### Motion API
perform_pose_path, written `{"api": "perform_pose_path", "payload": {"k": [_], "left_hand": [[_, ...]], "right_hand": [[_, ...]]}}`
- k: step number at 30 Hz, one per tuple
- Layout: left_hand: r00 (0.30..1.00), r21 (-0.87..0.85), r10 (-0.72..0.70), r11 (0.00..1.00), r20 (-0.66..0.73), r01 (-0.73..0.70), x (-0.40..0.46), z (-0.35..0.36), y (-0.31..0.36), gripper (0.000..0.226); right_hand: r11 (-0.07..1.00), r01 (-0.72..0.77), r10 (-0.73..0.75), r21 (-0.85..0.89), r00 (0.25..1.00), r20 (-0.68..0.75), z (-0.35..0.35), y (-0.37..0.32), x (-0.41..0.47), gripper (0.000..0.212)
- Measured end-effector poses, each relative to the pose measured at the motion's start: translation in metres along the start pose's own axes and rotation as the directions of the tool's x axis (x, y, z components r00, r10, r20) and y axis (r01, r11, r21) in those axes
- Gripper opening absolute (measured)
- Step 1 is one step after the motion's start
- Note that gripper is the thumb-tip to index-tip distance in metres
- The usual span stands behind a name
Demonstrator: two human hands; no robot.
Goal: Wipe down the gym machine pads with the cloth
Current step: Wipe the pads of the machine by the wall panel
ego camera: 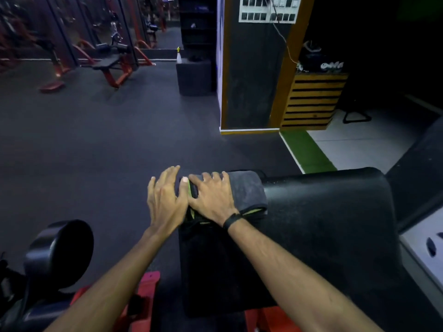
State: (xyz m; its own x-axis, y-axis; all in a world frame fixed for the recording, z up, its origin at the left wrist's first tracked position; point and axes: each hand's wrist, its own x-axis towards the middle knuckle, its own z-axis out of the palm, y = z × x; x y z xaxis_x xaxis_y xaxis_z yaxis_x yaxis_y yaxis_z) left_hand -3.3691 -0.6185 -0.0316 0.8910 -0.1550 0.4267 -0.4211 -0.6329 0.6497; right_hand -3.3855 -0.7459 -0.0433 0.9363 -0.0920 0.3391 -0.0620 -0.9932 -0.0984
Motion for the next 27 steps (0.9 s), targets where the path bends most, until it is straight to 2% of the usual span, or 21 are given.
{"api": "perform_pose_path", "payload": {"k": [3,8,15,22,25,27], "left_hand": [[0.984,0.085,0.178,0.98,0.018,-0.178,0.005,0.022,0.015,0.054],[0.928,0.136,0.36,0.919,0.097,-0.37,0.009,0.056,0.053,0.052],[0.869,0.126,0.458,0.866,0.186,-0.483,0.011,0.1,0.1,0.052],[0.823,0.09,0.512,0.834,0.244,-0.545,0.012,0.126,0.131,0.055],[0.786,0.103,0.542,0.8,0.298,-0.591,0.014,0.134,0.134,0.056],[0.756,0.141,0.554,0.767,0.348,-0.626,0.016,0.14,0.132,0.057]], "right_hand": [[1.0,0.003,-0.002,0.009,0.993,-0.115,0.001,0.032,-0.015,0.038],[0.995,-0.094,0.088,-0.031,0.985,-0.147,-0.011,0.099,-0.033,0.055],[0.962,-0.264,0.245,-0.073,0.948,-0.201,-0.035,0.182,-0.059,0.055],[0.877,-0.474,0.453,-0.078,0.87,-0.198,-0.057,0.275,-0.085,0.056],[0.813,-0.58,0.559,-0.055,0.802,-0.209,-0.062,0.319,-0.1,0.061],[0.742,-0.67,0.657,0.007,0.725,-0.205,-0.064,0.342,-0.109,0.061]]}}
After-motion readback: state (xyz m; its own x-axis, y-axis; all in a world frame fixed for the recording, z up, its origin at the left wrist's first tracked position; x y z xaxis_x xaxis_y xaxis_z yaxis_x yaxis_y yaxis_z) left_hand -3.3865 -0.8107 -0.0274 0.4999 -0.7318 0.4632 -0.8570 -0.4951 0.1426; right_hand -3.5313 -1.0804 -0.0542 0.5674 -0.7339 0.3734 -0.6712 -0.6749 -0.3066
